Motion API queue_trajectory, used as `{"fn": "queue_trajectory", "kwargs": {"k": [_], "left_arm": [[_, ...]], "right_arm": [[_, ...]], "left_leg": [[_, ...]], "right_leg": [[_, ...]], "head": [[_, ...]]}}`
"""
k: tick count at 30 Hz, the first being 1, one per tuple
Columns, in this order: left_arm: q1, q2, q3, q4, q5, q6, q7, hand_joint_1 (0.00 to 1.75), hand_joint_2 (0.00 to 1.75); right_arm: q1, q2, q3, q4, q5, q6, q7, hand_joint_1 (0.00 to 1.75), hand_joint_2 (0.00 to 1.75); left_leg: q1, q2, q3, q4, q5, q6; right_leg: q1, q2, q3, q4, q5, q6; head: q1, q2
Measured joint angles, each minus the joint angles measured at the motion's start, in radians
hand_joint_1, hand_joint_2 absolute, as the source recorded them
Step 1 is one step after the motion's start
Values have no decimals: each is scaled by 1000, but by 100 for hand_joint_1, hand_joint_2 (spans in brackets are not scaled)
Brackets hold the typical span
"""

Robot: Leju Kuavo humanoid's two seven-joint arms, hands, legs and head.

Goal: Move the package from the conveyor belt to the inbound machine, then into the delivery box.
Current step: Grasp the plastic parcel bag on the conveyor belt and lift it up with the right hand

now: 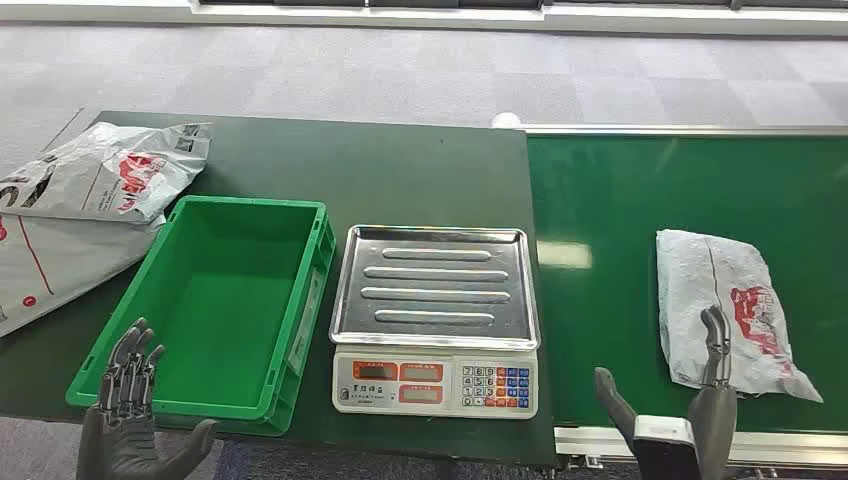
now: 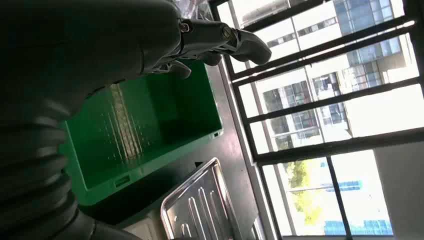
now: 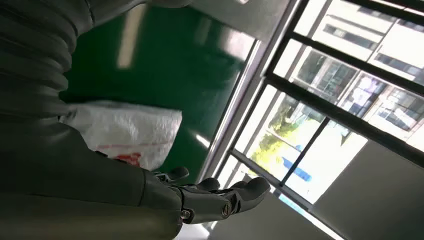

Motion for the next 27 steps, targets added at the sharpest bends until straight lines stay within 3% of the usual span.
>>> {"fn": "queue_trajectory", "kwargs": {"k": [2, 5, 9, 12, 15, 17, 20, 27], "left_arm": [[-1, 3, -11, -2, -4, 12, -1, 0, 175], [3, 19, -51, -15, -18, 62, -5, 0, 175], [25, 48, -100, -34, 10, 114, -1, 0, 175], [40, 61, -109, -39, 36, 117, 0, 0, 175], [47, 76, -110, -39, 54, 111, -2, 0, 175], [50, 91, -111, -38, 66, 105, -6, 0, 175], [51, 116, -117, -31, 83, 100, -10, 0, 175], [33, 166, -136, 0, 108, 114, -24, 0, 175]], "right_arm": [[-43, -21, -46, 33, 33, 53, 49, 0, 175], [-201, -107, -173, 188, 95, 157, 175, 0, 175], [-424, -257, -314, 487, 97, 170, 248, 0, 175], [-487, -329, -364, 633, 86, 164, 254, 0, 175], [-498, -363, -378, 725, 78, 202, 287, 0, 175], [-505, -382, -379, 795, 75, 286, 345, 0, 175], [-517, -411, -376, 939, 82, 426, 402, 14, 175], [-591, -447, -353, 1287, 45, 550, 336, 19, 175]], "left_leg": [[0, 0, 0, 0, 0, 0], [-1, 1, 0, 2, 1, 2], [-3, -2, 4, 4, 5, 7], [-3, -7, 2, 4, 6, 7], [-3, -8, 1, 3, 5, 7], [-2, -8, 1, 3, 5, 6], [-1, -8, 0, 3, 5, 6], [0, -5, 5, 3, 3, 5]], "right_leg": [[0, 0, 0, 0, 0, 1], [-1, 1, 0, -1, 3, 3], [-3, -2, -2, -1, 8, 7], [-3, -6, -1, -1, 7, 7], [-2, -6, -2, -1, 6, 6], [-1, -6, -3, -1, 6, 5], [-1, -8, -3, -1, 5, 6], [1, -4, 1, -2, 5, 6]], "head": [[0, 0], [0, 0], [0, 0], [0, 0], [0, 0], [0, 0], [0, 0], [0, 0]]}}
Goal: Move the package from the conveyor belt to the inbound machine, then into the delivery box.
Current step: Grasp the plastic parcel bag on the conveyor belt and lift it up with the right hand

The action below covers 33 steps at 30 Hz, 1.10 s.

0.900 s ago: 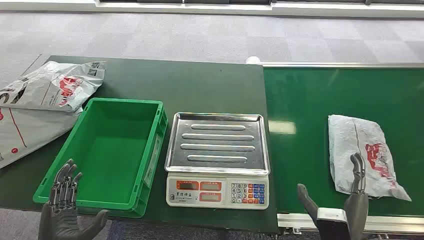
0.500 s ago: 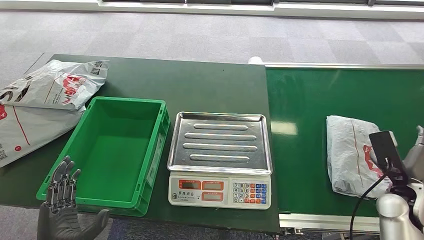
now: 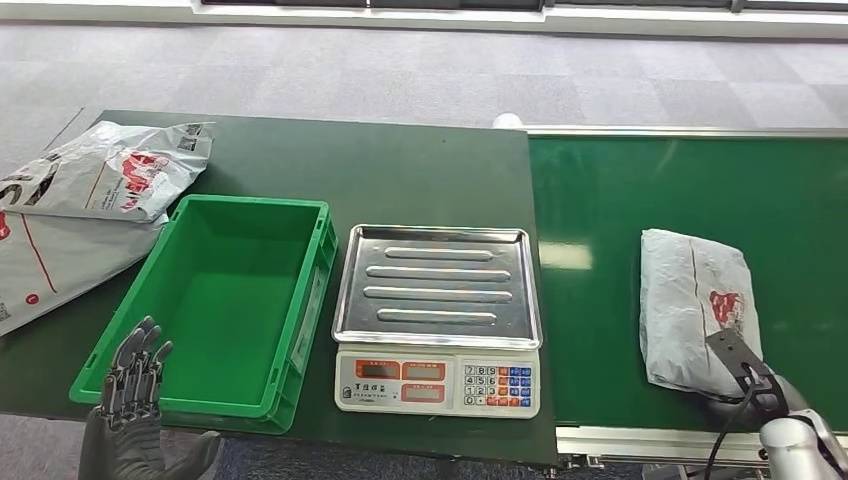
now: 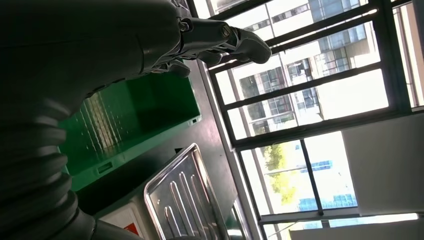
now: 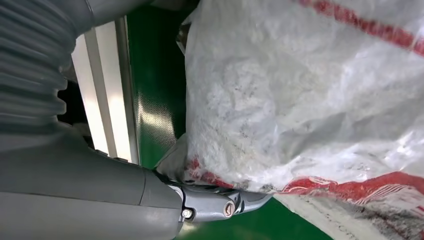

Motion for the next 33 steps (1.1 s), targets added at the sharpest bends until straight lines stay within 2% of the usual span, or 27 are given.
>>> {"fn": "queue_trajectory", "kwargs": {"k": [1, 5, 11, 17, 23, 26, 29, 33], "left_arm": [[-2, 4, 0, 4, 1, 1, 0, 0, 175], [-8, 13, -3, 14, 2, 1, -1, 0, 175], [-8, 19, -9, 19, 4, 7, 1, 0, 175], [-2, 14, -9, 4, 1, 6, 11, 0, 175], [4, 7, -8, -8, -3, 4, 14, 0, 175], [5, 4, -8, -9, -4, 2, 14, 0, 175], [7, -2, -8, -12, -8, -1, 13, 0, 175], [8, -12, -8, -14, -15, -2, 10, 0, 175]], "right_arm": [[-11, -3, 3, 27, -2, 2, -3, 19, 175], [-45, -16, 12, 100, -2, 4, -10, 175, 175], [-72, -26, 19, 153, -21, -2, -34, 175, 175], [-93, -22, 51, 157, -32, -109, -76, 175, 175], [-95, -18, 75, 155, -43, -122, -76, 175, 175], [-94, -13, 79, 149, -63, -156, -104, 175, 175], [-81, 5, 84, 93, -90, -213, -141, 175, 175], [-47, 32, 92, -79, -144, -253, -155, 175, 175]], "left_leg": [[1, 1, 2, 0, 0, 0], [6, 2, 5, 0, 0, 1], [7, -1, 5, 1, 2, 4], [7, -1, 3, 1, 2, 4], [7, -1, 2, 0, 2, 4], [6, -1, -5, 0, 1, 4], [5, -1, -8, 0, 1, 4], [4, -2, -4, 0, 3, 4]], "right_leg": [[1, 1, 2, -2, 0, 0], [6, 1, 9, -9, 0, 0], [6, -2, 14, -14, 5, 4], [6, -1, 14, -14, 6, 5], [7, -1, 13, -14, 6, 4], [6, -1, 13, -14, 5, 4], [5, -2, 11, -13, 6, 4], [4, -2, 7, -12, 7, 5]], "head": [[0, 0], [0, 0], [0, 0], [0, 0], [0, 0], [0, 0], [0, 0], [0, 0]]}}
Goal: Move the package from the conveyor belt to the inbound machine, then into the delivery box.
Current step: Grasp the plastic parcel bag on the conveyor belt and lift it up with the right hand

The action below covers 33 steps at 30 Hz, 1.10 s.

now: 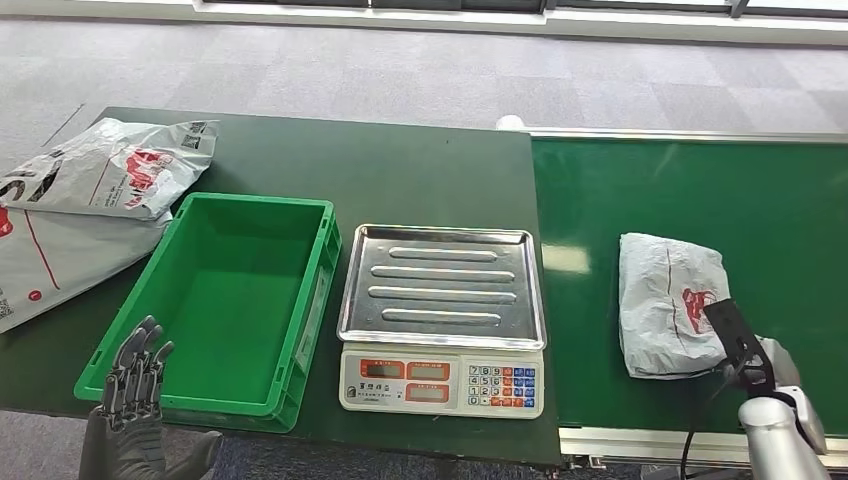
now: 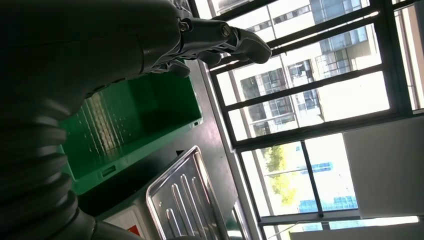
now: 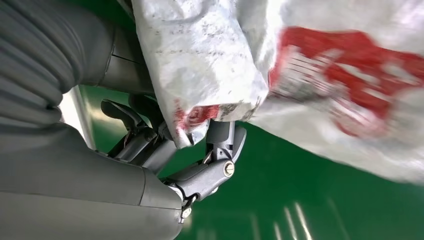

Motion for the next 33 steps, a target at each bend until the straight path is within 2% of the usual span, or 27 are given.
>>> {"fn": "queue_trajectory", "kwargs": {"k": [8, 12, 15, 20, 26, 30, 33], "left_arm": [[0, -20, 0, 1, -6, 11, -21, 0, 175], [-3, -21, -6, 3, -5, 43, -31, 0, 175], [-4, -19, -21, 8, 0, 80, -39, 0, 175], [-7, -2, -65, 25, 11, 146, -55, 0, 175], [-32, 38, -144, 52, 24, 218, -58, 0, 175], [-37, 59, -169, 62, 31, 234, -57, 0, 175], [-40, 70, -183, 67, 35, 246, -58, 0, 175]], "right_arm": [[120, 106, 36, -562, -304, -149, -223, 175, 175], [151, 135, 134, -846, -359, -256, -263, 175, 175], [148, 138, 230, -983, -392, -296, -276, 175, 175], [95, 142, 386, -1089, -446, -287, -307, 175, 175], [-7, 155, 601, -1104, -435, -276, -277, 175, 175], [-29, 156, 660, -1104, -439, -289, -274, 175, 175], [-48, 157, 692, -1099, -443, -254, -244, 175, 175]], "left_leg": [[0, -2, -4, 0, 0, -1], [0, -1, -6, -1, 1, -2], [0, -1, -6, -1, 1, -2], [0, -1, -6, -1, 2, -4], [0, -1, -5, -1, 4, -4], [0, -2, -6, -1, 4, -5], [0, -2, -7, -1, 4, -5]], "right_leg": [[0, -2, -6, 3, -1, -2], [0, -1, -10, 5, -2, -3], [0, -1, -10, 5, -2, -3], [0, 0, -10, 5, -1, -4], [0, -1, -10, 6, 0, -5], [0, -1, -10, 6, 0, -5], [0, -1, -11, 6, 0, -5]], "head": [[0, 0], [0, 0], [0, 0], [0, 0], [0, 0], [0, 0], [0, 0]]}}
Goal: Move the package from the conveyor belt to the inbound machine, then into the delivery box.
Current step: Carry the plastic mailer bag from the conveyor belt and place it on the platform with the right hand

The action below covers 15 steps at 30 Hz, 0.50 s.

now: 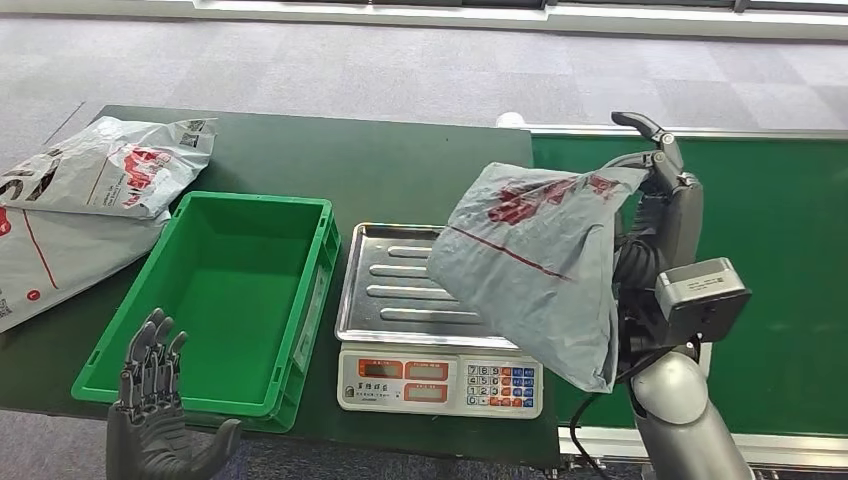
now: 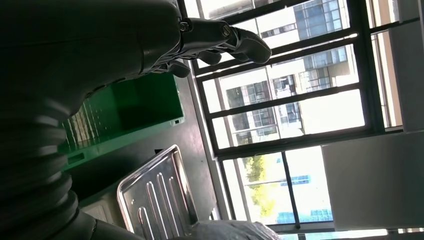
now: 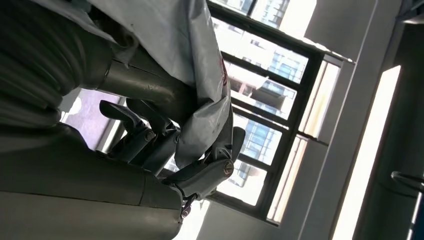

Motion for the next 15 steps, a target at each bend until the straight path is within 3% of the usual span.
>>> {"fn": "queue_trajectory", "kwargs": {"k": [3, 7, 11, 15], "left_arm": [[-13, 14, -24, 11, 10, 31, -3, 0, 175], [-33, 41, -59, 26, 35, 76, -1, 0, 175], [-41, 68, -83, 31, 54, 108, 12, 0, 175], [-47, 91, -96, 30, 65, 119, 33, 0, 175]], "right_arm": [[-49, 23, 60, 51, 20, 65, 69, 175, 175], [-130, 82, 137, 174, -17, 82, 142, 175, 175], [-215, 119, 164, 294, -90, 96, 215, 175, 175], [-282, 140, 175, 420, -76, 138, 319, 175, 175]], "left_leg": [[0, 1, -1, 0, 0, 0], [0, 0, -1, 0, 2, -2], [0, 0, -1, 0, 2, -2], [0, 0, -1, 0, 2, -2]], "right_leg": [[0, 1, -1, 0, 0, 0], [1, 0, -3, 2, 1, -1], [1, 1, -3, 2, 1, -2], [1, 1, -3, 2, 1, -2]], "head": [[0, 0], [0, 0], [0, 0], [0, 0]]}}
